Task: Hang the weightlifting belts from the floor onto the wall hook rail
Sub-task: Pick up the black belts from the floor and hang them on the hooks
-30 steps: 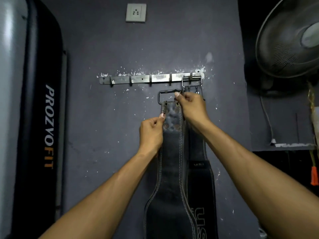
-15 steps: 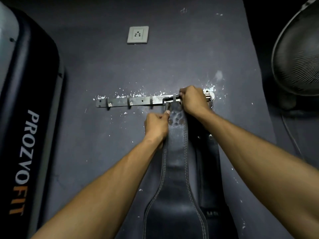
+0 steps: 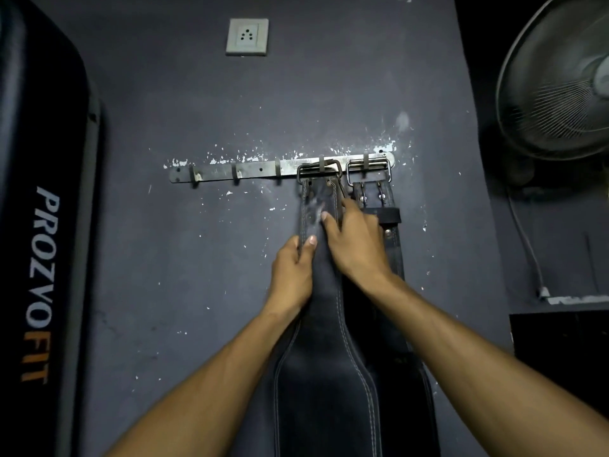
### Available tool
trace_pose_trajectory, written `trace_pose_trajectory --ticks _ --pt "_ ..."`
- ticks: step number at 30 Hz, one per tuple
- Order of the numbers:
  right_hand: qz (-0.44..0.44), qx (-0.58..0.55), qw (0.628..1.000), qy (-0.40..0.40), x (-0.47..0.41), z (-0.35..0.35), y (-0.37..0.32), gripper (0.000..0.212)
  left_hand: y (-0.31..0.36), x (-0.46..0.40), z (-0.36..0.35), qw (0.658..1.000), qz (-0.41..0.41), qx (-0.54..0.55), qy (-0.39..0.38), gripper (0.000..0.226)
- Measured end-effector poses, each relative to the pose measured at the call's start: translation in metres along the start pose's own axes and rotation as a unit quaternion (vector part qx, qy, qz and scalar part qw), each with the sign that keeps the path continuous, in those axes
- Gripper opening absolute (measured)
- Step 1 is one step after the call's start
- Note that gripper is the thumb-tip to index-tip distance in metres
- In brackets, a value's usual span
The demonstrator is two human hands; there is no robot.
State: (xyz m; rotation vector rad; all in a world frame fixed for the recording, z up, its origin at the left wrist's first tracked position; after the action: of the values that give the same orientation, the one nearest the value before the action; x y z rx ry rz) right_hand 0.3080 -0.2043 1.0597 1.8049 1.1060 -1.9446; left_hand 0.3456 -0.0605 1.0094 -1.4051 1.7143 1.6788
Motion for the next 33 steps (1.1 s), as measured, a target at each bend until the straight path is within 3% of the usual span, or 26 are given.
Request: trace_pose_trajectory --ticks 6,10,12,15,18,20,22,26,28,31,33 --pt "-0.118 -0.11 0.987 -0.007 0.042 -0.003 0.031 0.035 0.003 0.026 0.002 0.997 -0.011 -0.077 -0.008 0.036" --pt "-0.141 -0.096 0.981 -0.097 0.095 0.006 0.056 0.036 -0.046 0.095 0.02 0.981 0.009 -0.16 -0.113 0.037" --pt "-0.128 -0.066 0.982 -0.118 0.127 0.012 0.066 0.044 -0.061 0.123 0.035 0.975 0.01 -0.179 -0.128 0.038" --pt "-0.135 -0.074 0.983 -0.104 0.134 0.022 0.061 0.048 -0.049 0.13 0.044 0.98 0.002 -0.174 -0.094 0.039" --pt "-0.166 -0.107 0.969 -0.15 0.138 0.028 0.057 0.044 -0.037 0.14 0.049 0.99 0.063 -0.061 -0.113 0.024" --pt "-0.177 -0.128 0.954 -0.205 0.159 0.039 0.063 0.044 -0.044 0.162 0.063 0.981 0.136 0.042 -0.134 0.021" --pt "-0.221 -0.136 0.938 -0.231 0.196 0.055 0.083 0.036 -0.061 0.196 0.082 0.966 0.192 0.065 -0.163 0.038" --pt "-0.333 -0.23 0.901 -0.155 0.263 0.079 0.109 0.016 -0.082 0.251 0.099 0.954 0.238 0.071 -0.167 0.035" --pt "-0.37 -0.275 0.879 -0.121 0.279 0.086 0.106 0.02 -0.077 0.257 0.103 0.956 0.237 0.096 -0.141 0.032" --pt "-0.435 -0.335 0.803 -0.232 0.318 0.091 0.099 0.035 -0.07 0.277 0.114 0.95 0.243 0.1 -0.172 0.029" --pt "-0.451 -0.304 0.787 -0.29 0.354 0.098 0.1 0.036 -0.08 0.306 0.129 0.942 0.263 0.071 -0.196 0.026"
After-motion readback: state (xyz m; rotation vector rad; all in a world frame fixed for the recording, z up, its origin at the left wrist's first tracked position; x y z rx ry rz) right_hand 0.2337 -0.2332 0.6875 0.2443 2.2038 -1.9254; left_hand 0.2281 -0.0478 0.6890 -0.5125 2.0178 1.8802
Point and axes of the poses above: each hand's wrist, its own x-axis away from the middle knuckle, its own z-axis out of the back of the hand, y = z × x, the point moved 7 cm from there along -x, towards the middle knuckle, and after that the axes turned 12 degrees about y, right-handed, at the moved point
